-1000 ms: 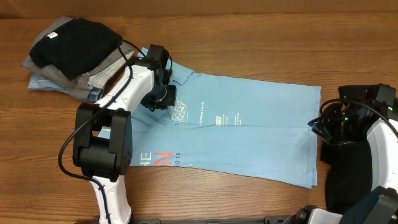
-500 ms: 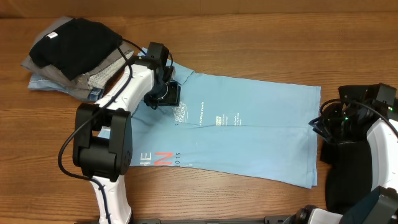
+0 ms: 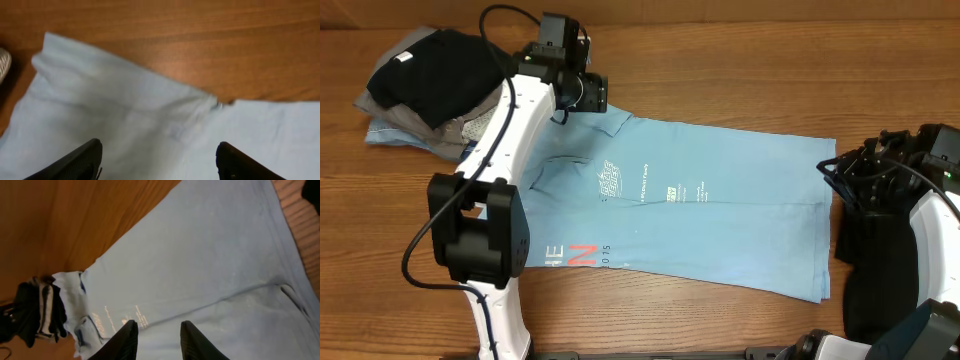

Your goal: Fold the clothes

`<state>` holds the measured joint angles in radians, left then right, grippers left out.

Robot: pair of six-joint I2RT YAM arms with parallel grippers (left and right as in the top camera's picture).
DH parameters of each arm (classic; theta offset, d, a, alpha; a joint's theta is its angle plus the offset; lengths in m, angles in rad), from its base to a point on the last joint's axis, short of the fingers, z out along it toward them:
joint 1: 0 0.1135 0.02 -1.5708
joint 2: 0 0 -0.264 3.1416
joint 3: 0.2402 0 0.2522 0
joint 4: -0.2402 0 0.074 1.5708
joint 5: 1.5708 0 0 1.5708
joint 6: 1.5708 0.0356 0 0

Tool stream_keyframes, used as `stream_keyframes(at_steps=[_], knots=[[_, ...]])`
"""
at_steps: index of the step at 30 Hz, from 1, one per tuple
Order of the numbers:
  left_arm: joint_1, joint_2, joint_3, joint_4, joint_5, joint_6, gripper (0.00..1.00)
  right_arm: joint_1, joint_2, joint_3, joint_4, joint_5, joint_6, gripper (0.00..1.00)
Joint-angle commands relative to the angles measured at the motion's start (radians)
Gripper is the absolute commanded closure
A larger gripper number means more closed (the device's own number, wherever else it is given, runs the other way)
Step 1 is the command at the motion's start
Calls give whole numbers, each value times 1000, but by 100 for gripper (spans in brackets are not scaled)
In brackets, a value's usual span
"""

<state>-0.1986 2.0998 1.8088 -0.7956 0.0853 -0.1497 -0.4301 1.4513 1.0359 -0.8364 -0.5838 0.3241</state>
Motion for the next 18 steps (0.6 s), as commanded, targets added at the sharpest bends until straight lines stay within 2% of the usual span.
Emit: stream_keyframes(at_steps=[1,9,14,18], knots=[[9,74,14,47,-26,14,25,5,-9,13,8,-47,27,68],[23,184,14,92,-39,13,28,5,-8,13,-27,-37,27,68],[23,212,14,148,-66,16,27,5,-8,13,-57,38,19,68],[28,226,14,155,-90,16,34,5,-8,13,-79,68,16,68]])
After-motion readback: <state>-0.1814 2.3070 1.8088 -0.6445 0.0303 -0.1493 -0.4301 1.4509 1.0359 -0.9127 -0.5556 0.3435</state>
